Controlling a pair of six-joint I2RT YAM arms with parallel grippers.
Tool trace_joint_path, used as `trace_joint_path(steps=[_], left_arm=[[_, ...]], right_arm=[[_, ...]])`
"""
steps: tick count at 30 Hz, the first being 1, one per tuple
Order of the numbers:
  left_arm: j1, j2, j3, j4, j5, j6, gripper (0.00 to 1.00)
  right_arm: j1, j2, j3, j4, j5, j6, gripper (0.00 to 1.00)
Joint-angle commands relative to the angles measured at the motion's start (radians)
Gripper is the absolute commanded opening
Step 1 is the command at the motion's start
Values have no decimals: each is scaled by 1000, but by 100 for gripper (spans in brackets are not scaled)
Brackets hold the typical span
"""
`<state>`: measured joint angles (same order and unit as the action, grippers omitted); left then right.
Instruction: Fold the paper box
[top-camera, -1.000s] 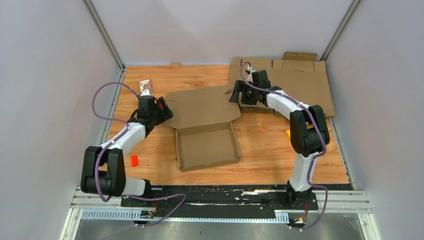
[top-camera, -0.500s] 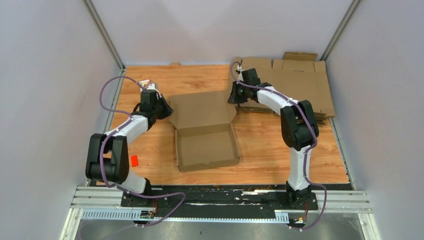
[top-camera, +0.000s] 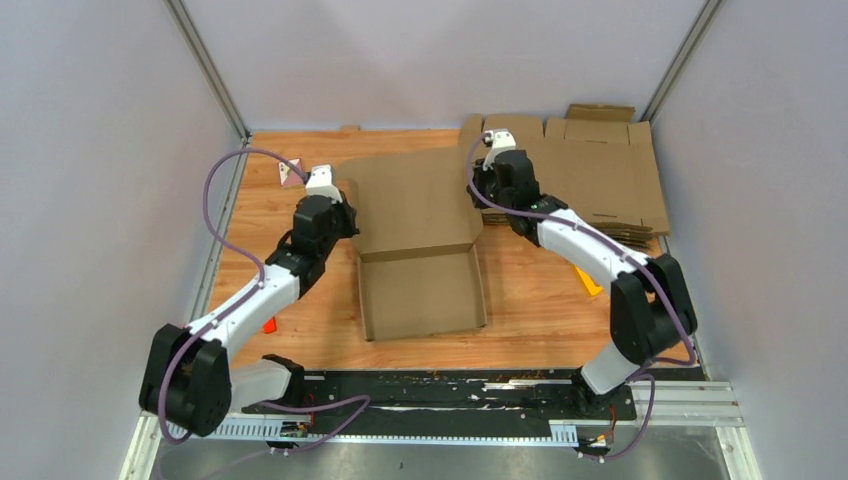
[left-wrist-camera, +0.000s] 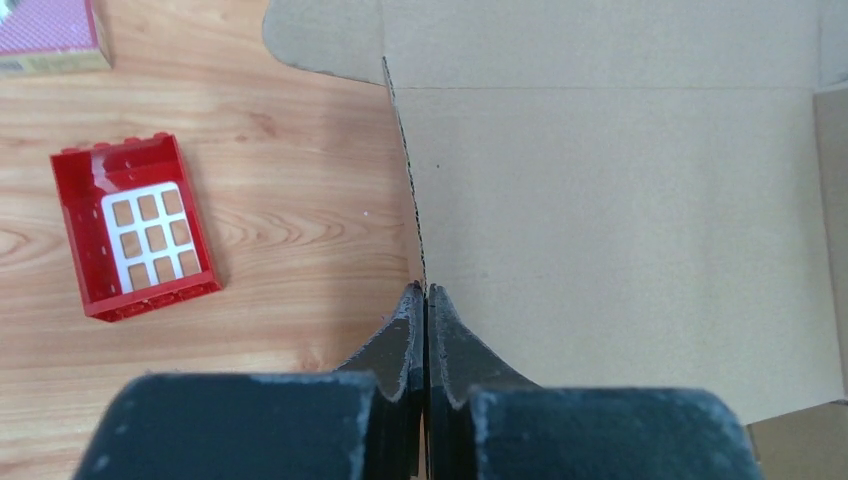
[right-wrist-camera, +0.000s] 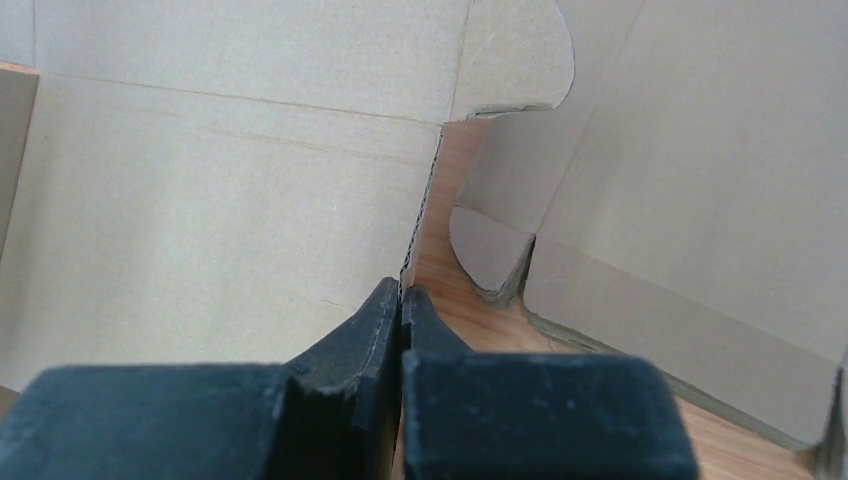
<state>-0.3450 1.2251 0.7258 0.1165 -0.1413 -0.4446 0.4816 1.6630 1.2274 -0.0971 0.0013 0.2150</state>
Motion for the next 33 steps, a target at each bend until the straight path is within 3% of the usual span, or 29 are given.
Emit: trace_joint_path(steps=[1, 7, 14, 21, 27, 33], left_arm=[[-123, -132, -97, 202, -149, 112, 0], [-233, -255, -230, 365, -254, 191, 0], [-286, -297, -327, 516, -253, 271, 0], [-307, -315, -358, 570, -237, 313, 0], [-314, -344, -387, 623, -208, 337, 0], [-323, -356, -395, 647, -149, 358, 0]], right_arm=[[48, -139, -152, 294, 44, -75, 0], [83, -221, -282, 371, 63, -103, 6], [89, -281, -316, 324, 38, -95, 38], [89, -363, -334, 222, 58, -106, 53], [87, -434, -369, 203, 67, -102, 83], [87, -446, -300, 76, 71, -116, 91]])
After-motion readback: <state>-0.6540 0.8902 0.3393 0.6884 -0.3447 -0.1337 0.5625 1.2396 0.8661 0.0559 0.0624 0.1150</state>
